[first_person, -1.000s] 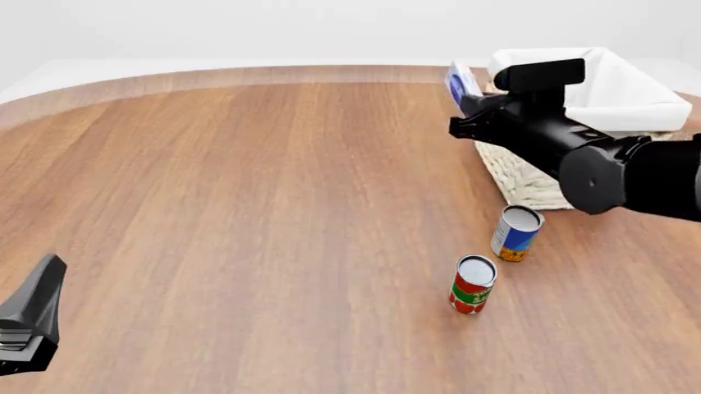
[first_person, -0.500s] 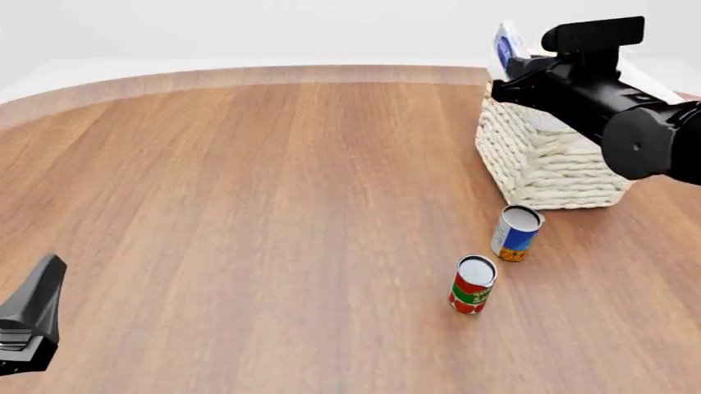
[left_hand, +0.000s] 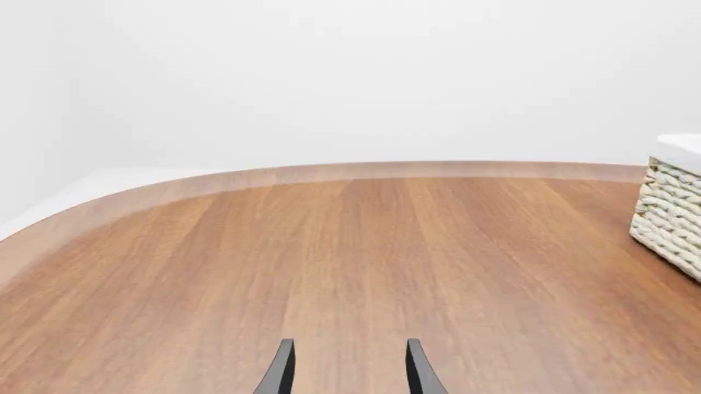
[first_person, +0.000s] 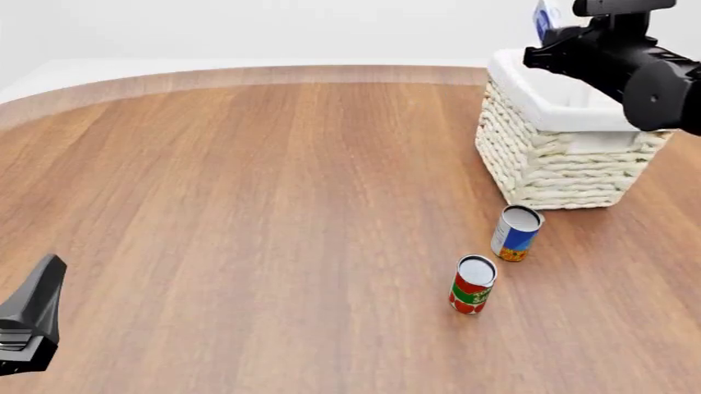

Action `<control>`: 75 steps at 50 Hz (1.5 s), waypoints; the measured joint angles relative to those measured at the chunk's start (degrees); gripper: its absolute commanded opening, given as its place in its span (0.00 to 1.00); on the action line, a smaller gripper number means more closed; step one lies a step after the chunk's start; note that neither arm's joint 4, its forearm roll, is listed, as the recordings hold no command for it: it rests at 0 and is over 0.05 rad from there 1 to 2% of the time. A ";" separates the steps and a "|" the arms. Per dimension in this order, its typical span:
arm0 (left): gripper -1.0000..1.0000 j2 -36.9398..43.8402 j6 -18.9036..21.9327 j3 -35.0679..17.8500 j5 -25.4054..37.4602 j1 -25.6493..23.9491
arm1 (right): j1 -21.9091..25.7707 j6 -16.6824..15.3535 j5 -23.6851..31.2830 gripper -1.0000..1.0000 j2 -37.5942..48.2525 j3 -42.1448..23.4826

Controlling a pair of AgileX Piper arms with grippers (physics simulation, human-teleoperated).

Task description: Pick up the alphabet soup and the cream cheese box, and put them in the basket.

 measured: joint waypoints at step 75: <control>1.00 0.00 0.00 0.00 0.00 0.00 | -10.78 -3.84 15.42 0.00 17.94 -17.97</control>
